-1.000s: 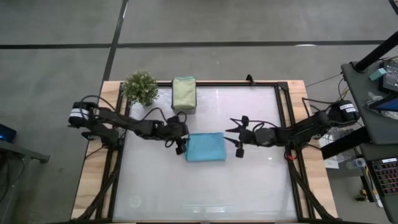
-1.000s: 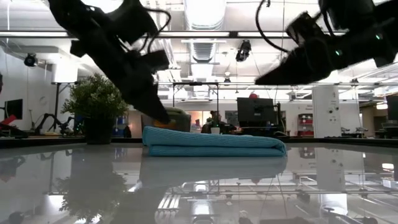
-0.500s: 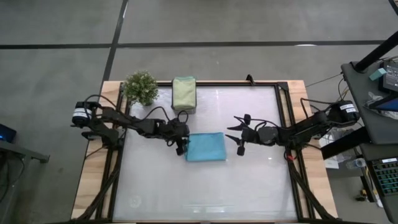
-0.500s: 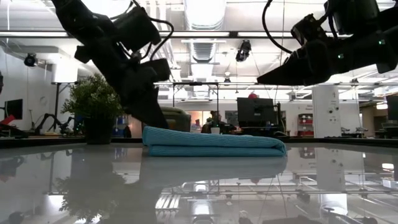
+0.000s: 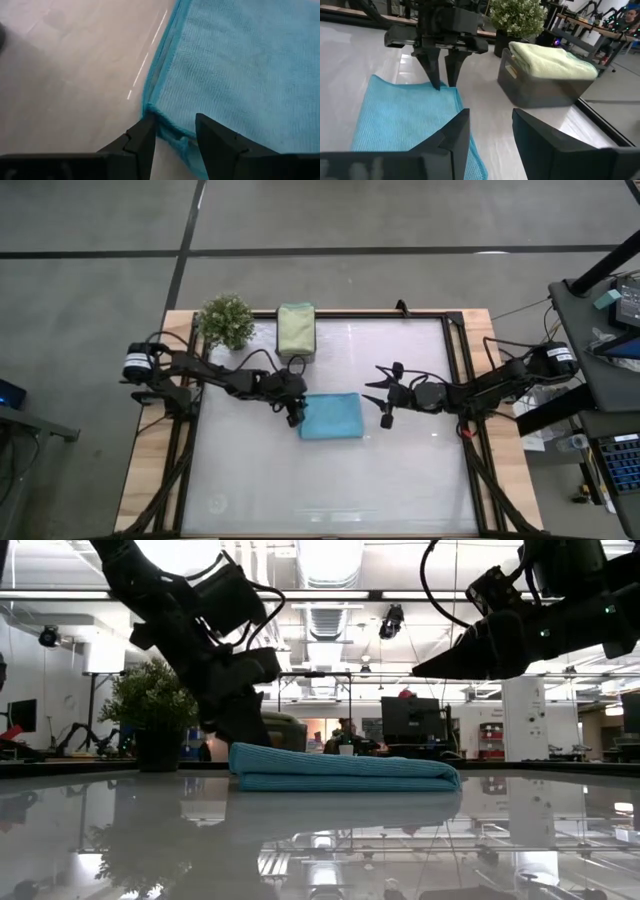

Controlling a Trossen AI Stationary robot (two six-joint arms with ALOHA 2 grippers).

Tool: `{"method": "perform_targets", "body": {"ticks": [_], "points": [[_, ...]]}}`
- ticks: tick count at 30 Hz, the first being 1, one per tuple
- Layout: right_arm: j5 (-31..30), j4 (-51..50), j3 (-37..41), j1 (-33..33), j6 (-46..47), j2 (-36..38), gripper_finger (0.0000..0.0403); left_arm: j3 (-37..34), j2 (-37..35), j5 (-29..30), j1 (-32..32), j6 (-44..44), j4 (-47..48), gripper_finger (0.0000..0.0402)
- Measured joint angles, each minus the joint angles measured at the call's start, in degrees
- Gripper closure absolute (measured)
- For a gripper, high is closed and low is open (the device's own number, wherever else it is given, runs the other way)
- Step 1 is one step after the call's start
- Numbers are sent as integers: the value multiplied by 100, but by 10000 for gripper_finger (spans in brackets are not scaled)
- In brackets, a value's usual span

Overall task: Fold microfiber towels
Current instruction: Fold the blue towel

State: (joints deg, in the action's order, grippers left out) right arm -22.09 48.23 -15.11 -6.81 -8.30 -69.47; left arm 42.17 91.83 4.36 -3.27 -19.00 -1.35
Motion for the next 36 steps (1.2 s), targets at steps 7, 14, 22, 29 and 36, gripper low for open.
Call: {"method": "perform_targets", "body": {"ticks": [7,14,22,29,36], "points": [[0,0,0,0,-1,0,264,66,82,-19,-2,6,-168,277],[0,-27,0,0,11,0,264,70,84,-16,-11,24,-188,282],[-2,-44,0,0,22,0,264,57,84,31,-15,37,-255,380],[-2,-79,0,0,34,0,264,136,7,38,-15,171,-228,400],[-2,-127,2,0,33,0,264,217,-543,41,-15,439,-97,401]]}}
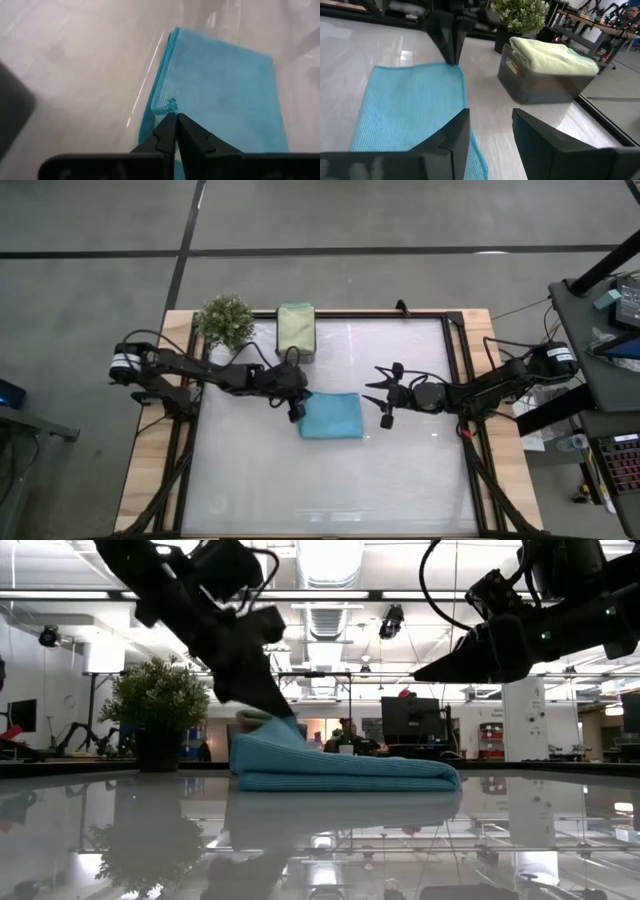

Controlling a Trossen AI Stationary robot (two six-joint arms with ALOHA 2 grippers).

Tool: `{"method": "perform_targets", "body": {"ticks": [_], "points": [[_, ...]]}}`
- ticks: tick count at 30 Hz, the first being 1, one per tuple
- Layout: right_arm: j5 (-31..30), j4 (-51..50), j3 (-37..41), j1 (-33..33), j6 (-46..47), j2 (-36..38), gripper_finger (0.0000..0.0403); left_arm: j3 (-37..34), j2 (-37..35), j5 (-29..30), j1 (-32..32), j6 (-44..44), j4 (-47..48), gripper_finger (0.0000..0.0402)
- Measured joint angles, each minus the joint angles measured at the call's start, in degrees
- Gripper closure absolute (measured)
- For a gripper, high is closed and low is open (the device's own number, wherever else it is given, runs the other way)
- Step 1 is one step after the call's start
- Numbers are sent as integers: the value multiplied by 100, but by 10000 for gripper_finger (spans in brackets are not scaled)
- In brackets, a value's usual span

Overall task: Fold microfiber towels
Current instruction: Fold the blue towel

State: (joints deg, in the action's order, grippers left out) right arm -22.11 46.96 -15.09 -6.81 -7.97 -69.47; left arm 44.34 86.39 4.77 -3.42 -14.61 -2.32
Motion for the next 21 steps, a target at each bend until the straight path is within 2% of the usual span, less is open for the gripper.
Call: {"method": "perform_targets", "body": {"ticks": [4,9,21], "points": [[0,-5,0,0,0,0,264,17,-299,74,2,-4,714,401],[0,-1,0,0,0,0,264,13,-398,484,0,-9,1033,401],[-1,-2,0,0,-1,0,264,58,246,411,0,-305,1058,401]]}}
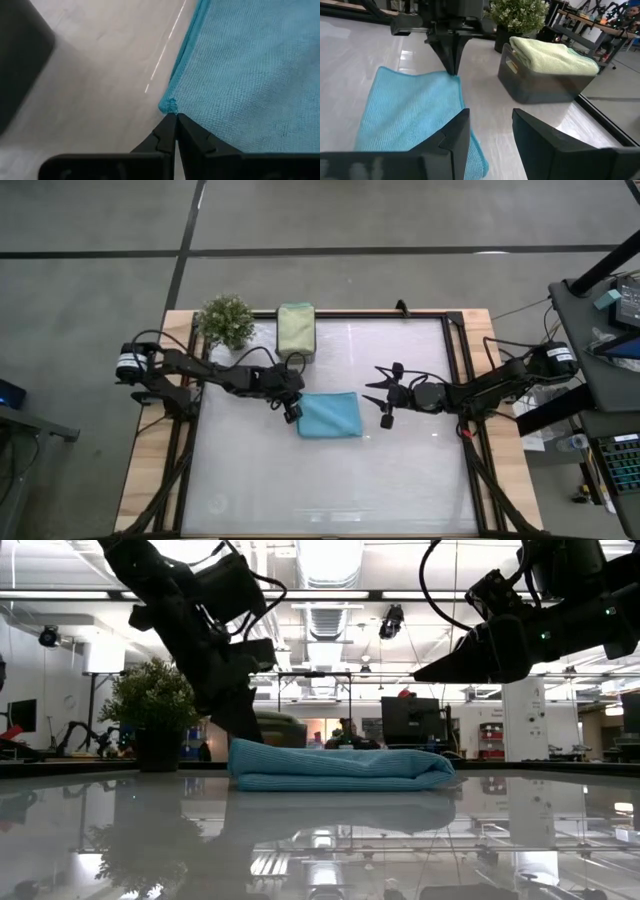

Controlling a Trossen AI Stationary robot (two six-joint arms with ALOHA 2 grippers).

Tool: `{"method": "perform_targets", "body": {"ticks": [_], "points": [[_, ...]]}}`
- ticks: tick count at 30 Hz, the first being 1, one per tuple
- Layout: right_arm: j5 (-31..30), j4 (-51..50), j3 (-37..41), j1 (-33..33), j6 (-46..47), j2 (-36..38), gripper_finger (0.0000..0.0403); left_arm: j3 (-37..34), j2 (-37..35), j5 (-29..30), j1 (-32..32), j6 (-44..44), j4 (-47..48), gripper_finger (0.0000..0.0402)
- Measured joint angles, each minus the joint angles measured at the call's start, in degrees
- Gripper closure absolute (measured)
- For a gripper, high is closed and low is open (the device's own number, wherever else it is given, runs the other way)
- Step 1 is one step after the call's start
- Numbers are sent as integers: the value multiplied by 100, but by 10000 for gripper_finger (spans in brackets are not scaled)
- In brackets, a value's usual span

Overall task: Fold microfiber towels
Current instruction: Fold the blue towel

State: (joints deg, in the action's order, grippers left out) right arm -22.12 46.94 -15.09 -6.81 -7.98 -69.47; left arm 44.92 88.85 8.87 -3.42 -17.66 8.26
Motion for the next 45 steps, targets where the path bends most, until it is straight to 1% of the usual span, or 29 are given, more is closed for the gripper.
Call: {"method": "perform_targets", "body": {"ticks": [2,4,7,11,13,15,16,18,20,22,24,27,33,35,37,39,41,43,45], "points": [[1,0,0,0,14,0,264,18,-46,-36,0,7,89,397],[1,0,0,0,51,0,264,16,-109,-40,0,149,125,384],[22,3,0,1,89,0,264,16,-187,-60,0,286,182,351],[320,3,-24,96,326,0,266,35,-346,-105,0,350,417,299],[485,-53,-120,154,479,-50,272,60,-504,-382,20,465,535,279],[607,-4,-261,179,463,-203,280,60,-673,-902,121,621,492,268],[608,-13,-334,182,392,-330,285,53,-726,-1037,220,623,468,266],[628,12,-539,216,283,-598,296,31,-746,-1025,455,613,338,264],[621,9,-754,278,254,-916,309,-15,-742,-820,701,616,129,264],[614,37,-979,346,288,-1255,324,-18,-614,-633,924,644,-302,263],[616,12,-1210,416,385,-1641,339,-22,-482,-526,1079,655,-463,263],[625,8,-1533,509,497,-2173,359,-12,-226,-526,1233,647,-702,263],[774,106,-2455,591,471,-3087,389,-43,210,-688,1346,513,-751,263],[922,84,-2765,609,400,-3310,393,-18,271,-740,1351,480,-903,263],[1293,157,-3068,649,360,-3526,394,-64,274,-771,1349,452,-771,263],[1504,128,-3348,689,381,-3775,394,-92,281,-778,1346,452,-886,263],[1533,127,-3559,736,394,-3994,394,-160,218,-777,1344,441,-792,263],[1582,151,-3799,794,393,-4233,394,-215,213,-779,1344,438,-966,263],[1852,104,-3934,869,445,-4418,394,-315,207,-779,1345,402,-1049,263]]}}
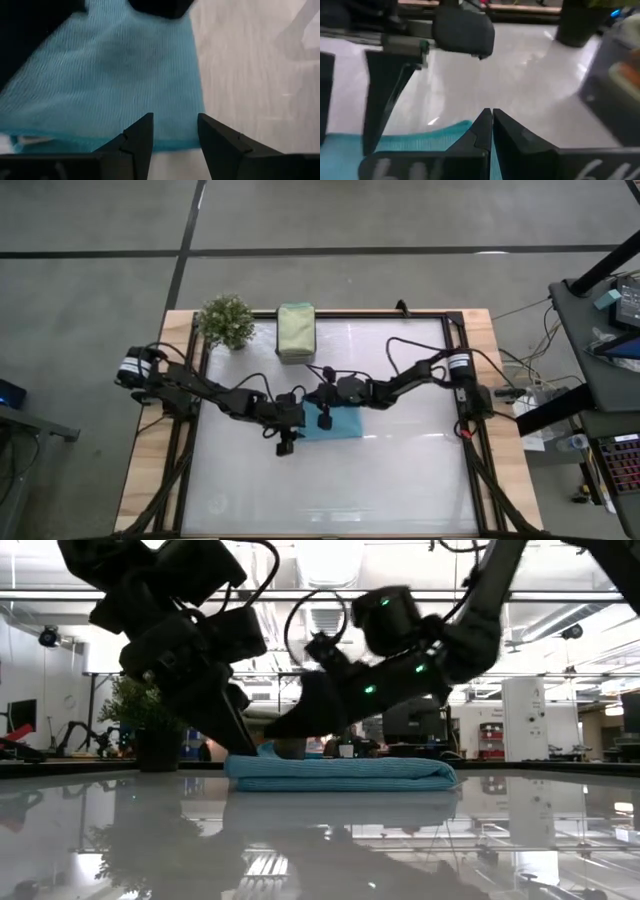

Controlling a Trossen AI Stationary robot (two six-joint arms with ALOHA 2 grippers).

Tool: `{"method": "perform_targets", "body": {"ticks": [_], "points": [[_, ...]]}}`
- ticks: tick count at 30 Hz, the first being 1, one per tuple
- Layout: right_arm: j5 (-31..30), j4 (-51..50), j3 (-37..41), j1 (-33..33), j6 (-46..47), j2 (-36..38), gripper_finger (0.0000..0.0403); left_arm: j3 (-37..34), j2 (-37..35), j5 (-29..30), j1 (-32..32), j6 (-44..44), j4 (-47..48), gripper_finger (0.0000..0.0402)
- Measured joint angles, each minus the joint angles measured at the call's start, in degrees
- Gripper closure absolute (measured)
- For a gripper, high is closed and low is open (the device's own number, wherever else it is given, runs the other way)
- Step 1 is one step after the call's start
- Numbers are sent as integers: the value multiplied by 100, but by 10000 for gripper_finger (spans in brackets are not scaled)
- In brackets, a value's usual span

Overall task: Fold microfiber towels
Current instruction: Fold the blue towel

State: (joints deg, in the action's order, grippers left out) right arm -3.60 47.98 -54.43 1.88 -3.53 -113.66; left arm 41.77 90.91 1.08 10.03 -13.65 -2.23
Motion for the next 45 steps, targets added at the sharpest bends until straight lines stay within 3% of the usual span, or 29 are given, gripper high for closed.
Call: {"method": "perform_targets", "body": {"ticks": [10,16,21,31,36,45], "points": [[208,22,-456,316,397,-751,394,-182,177,-118,-4,-128,-425,263],[224,20,-383,379,395,-723,394,-207,462,-418,-66,-351,-806,263],[260,-254,-278,372,352,-213,394,-207,153,-466,-126,-255,-710,263],[265,-3468,-249,364,433,1810,394,-205,-914,-442,-130,-254,31,263],[559,-4934,-243,351,468,2651,387,-205,-1279,3,-132,-205,14,263],[1320,-6903,-214,321,2541,3186,307,-218,-1059,926,-132,-46,-21,263]]}}
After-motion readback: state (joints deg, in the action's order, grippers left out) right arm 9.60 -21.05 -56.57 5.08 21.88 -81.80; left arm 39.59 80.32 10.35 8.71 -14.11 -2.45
